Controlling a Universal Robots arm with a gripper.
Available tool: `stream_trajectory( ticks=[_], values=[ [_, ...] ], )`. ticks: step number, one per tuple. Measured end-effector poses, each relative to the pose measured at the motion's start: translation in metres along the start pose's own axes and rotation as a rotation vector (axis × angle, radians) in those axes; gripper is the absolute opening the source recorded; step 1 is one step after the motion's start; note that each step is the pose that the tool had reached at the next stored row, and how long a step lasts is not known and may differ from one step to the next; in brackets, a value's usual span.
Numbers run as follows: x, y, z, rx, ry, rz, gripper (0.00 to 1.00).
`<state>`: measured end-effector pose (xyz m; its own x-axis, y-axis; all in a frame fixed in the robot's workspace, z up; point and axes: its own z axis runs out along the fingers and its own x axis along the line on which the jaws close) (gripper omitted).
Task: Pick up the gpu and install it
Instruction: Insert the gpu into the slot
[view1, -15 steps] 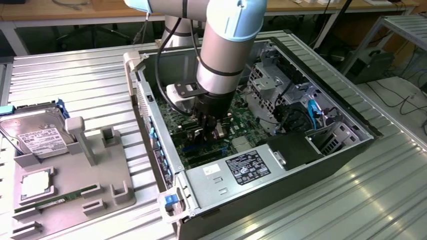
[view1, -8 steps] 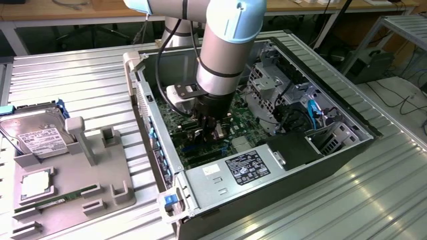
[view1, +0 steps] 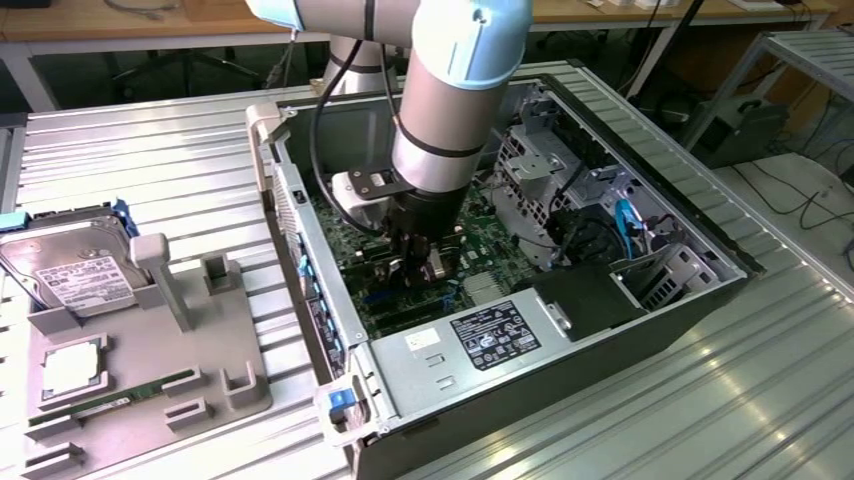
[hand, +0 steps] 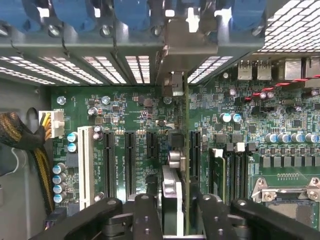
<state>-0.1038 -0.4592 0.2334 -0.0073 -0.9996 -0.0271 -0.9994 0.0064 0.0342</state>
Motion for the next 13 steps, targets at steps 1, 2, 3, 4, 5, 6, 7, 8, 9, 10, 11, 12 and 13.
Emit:
stream_trajectory(
  ticks=[1, 2, 3, 4, 5, 6, 7, 8, 9, 10, 11, 12, 13],
  values=[
    [0.0, -0.0001, -0.0012, 0.0004, -0.0003, -0.001, 0.35],
    [0.0, 0.0, -0.0039, 0.0012, 0.0, -0.001, 0.35],
    [0.0, 0.0001, -0.0074, 0.0023, -0.0002, -0.002, 0.35],
    [0.0, 0.0002, -0.011, 0.0033, -0.0001, -0.002, 0.35],
    [0.0, 0.0004, -0.0148, 0.0042, 0.0, -0.002, 0.35],
    [-0.001, 0.0005, -0.0187, 0.0055, -0.0001, -0.002, 0.35],
    [-0.001, 0.0006, -0.0227, 0.0069, -0.0002, -0.002, 0.35],
    [-0.001, 0.0008, -0.0266, 0.0084, -0.0001, -0.002, 0.35],
    [-0.001, 0.0009, -0.03, 0.0099, 0.0001, -0.002, 0.35],
    [-0.001, 0.001, -0.0333, 0.0116, -0.0002, -0.002, 0.35],
    [-0.001, 0.0011, -0.0372, 0.0132, -0.0001, -0.003, 0.35],
    [-0.001, 0.0013, -0.0406, 0.0147, -0.0001, -0.003, 0.35],
    [-0.001, 0.0014, -0.0444, 0.0162, -0.0002, -0.003, 0.35]
  ],
)
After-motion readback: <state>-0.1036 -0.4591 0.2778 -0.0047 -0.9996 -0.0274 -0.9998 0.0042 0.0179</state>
